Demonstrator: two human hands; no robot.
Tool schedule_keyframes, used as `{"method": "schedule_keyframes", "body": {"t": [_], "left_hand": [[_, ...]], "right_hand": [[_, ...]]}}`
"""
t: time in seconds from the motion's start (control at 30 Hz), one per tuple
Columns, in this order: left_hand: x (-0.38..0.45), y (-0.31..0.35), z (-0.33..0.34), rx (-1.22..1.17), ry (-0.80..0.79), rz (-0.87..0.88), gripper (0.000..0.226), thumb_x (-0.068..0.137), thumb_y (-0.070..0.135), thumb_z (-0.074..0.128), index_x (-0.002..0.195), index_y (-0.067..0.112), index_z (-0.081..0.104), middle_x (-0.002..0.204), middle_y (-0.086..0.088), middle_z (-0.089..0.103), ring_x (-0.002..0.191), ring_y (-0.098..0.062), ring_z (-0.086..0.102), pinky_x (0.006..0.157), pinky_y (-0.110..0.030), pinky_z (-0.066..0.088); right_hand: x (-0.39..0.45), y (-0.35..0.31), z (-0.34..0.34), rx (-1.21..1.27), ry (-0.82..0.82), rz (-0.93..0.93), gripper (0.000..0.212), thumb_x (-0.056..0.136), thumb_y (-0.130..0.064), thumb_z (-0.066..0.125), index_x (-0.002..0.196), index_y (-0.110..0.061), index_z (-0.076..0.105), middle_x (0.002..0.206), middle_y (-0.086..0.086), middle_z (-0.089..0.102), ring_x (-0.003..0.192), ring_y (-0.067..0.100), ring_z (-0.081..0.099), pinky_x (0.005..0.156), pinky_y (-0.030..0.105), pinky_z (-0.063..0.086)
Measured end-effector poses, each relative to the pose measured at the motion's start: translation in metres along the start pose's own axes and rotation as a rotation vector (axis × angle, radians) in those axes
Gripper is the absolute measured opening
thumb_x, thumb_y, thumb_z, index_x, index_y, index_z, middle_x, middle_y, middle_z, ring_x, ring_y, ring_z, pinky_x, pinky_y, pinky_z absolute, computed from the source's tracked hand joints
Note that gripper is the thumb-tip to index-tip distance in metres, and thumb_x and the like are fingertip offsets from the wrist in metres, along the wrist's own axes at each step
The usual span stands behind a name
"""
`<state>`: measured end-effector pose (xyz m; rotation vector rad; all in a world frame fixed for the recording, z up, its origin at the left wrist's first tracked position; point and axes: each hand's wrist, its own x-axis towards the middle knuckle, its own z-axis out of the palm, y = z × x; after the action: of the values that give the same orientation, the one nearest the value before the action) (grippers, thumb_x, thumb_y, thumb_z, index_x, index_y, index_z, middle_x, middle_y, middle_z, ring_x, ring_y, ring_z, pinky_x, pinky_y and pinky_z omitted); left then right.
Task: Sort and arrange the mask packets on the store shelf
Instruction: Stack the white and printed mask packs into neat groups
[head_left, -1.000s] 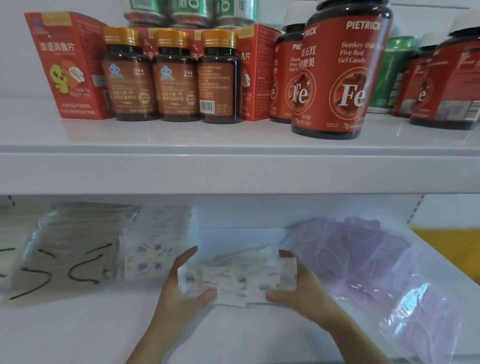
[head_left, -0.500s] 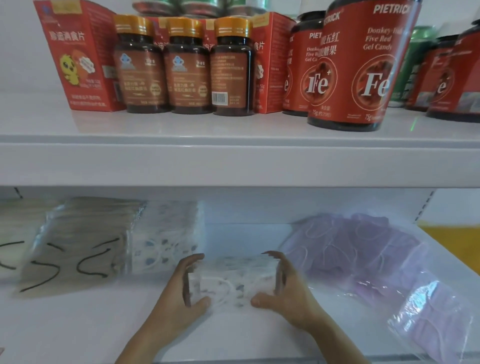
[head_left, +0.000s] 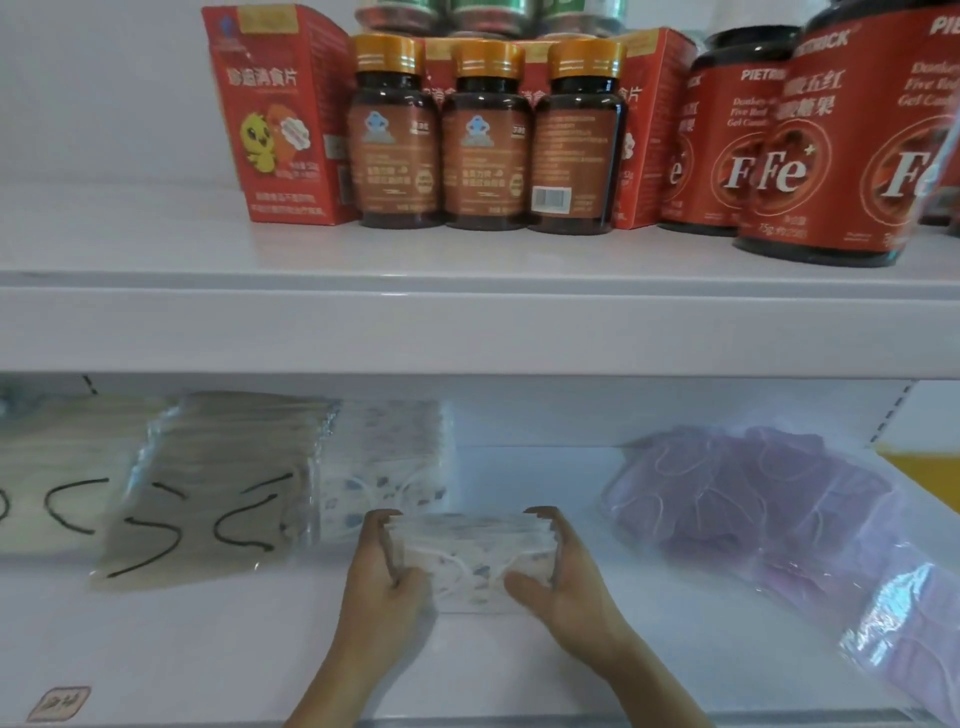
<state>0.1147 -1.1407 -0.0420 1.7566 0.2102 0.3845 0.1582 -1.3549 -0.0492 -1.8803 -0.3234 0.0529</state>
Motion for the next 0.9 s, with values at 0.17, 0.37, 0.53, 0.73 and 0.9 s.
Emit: {"method": "schedule_keyframes", "body": {"t": [0.17, 0.37, 0.53, 0.73, 0.9], "left_hand": [[0.009, 0.004, -0.037, 0.034, 0.082, 0.079, 0.044, 0.073, -0.004, 0.051, 0.109, 0.022, 0.052, 0.065, 0.005, 0.038, 0.055, -0.005, 0.044, 0.056, -0.012, 0.038], [0.017, -0.013, -0.079, 0.169, 0.216, 0.184, 0.062, 0.079, -0.008, 0.059, 0.126, 0.032, 0.048, 0.116, 0.013, 0.058, 0.102, 0.001, 0.056, 0.078, -0.013, 0.046], [0.024, -0.035, -0.107, 0.565, -0.037, 0.387, 0.035, 0.072, 0.0, 0.06, 0.087, 0.032, 0.056, 0.087, 0.018, 0.056, 0.081, -0.004, 0.054, 0.068, -0.031, 0.048], [0.033, -0.054, -0.105, 0.814, -0.207, 0.49, 0.03, 0.073, 0.017, 0.059, 0.1, 0.028, 0.065, 0.102, 0.015, 0.057, 0.09, -0.013, 0.055, 0.074, -0.032, 0.05], [0.033, -0.058, -0.103, 0.882, -0.178, 0.445, 0.02, 0.075, 0.024, 0.054, 0.093, 0.03, 0.061, 0.099, 0.014, 0.05, 0.088, -0.015, 0.053, 0.072, -0.032, 0.047]], "right_hand": [[0.01, -0.009, 0.046, -0.043, 0.057, 0.016, 0.047, 0.076, -0.022, 0.074, 0.118, -0.029, 0.054, 0.1, -0.01, 0.074, 0.093, 0.01, 0.07, 0.088, 0.032, 0.054], [0.037, -0.014, 0.079, -0.052, 0.122, 0.032, 0.042, 0.082, 0.0, 0.076, 0.113, -0.021, 0.057, 0.097, -0.004, 0.073, 0.09, 0.006, 0.069, 0.081, 0.019, 0.051], [0.063, -0.018, 0.096, -0.077, 0.21, 0.051, 0.049, 0.079, -0.002, 0.08, 0.113, -0.028, 0.058, 0.1, 0.0, 0.071, 0.084, 0.004, 0.067, 0.076, 0.021, 0.051], [0.077, 0.002, 0.116, -0.043, 0.357, 0.006, 0.054, 0.062, -0.044, 0.08, 0.111, -0.051, 0.059, 0.112, -0.007, 0.061, 0.104, 0.021, 0.065, 0.088, 0.051, 0.056], [0.073, -0.022, 0.126, -0.1, 0.354, -0.034, 0.047, 0.065, -0.037, 0.075, 0.11, -0.036, 0.062, 0.116, -0.006, 0.053, 0.109, 0.021, 0.057, 0.092, 0.05, 0.052]]}}
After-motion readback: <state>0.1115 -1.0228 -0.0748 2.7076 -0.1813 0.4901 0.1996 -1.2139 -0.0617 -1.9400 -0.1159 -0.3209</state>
